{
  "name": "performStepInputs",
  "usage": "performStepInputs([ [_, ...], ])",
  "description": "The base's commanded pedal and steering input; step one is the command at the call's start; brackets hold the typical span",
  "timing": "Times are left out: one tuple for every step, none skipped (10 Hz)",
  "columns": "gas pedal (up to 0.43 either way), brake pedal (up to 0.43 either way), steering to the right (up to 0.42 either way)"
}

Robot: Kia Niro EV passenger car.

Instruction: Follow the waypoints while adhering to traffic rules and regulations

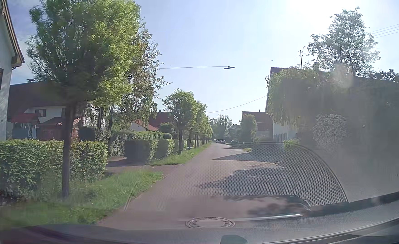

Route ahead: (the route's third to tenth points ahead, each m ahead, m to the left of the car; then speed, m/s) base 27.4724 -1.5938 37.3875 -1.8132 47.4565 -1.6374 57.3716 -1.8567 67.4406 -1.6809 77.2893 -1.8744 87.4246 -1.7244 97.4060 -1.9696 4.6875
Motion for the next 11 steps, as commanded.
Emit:
performStepInputs([
  [0.079, 0.0, 0.084],
  [0.079, 0.0, 0.085],
  [0.067, 0.0, 0.084],
  [0.067, 0.0, 0.08],
  [0.067, 0.0, 0.071],
  [0.067, 0.0, 0.055],
  [0.047, 0.0, 0.041],
  [0.008, 0.0, 0.032],
  [0.008, 0.0, 0.02],
  [0.0, 0.0, 0.012],
  [0.0, 0.0, 0.009],
])
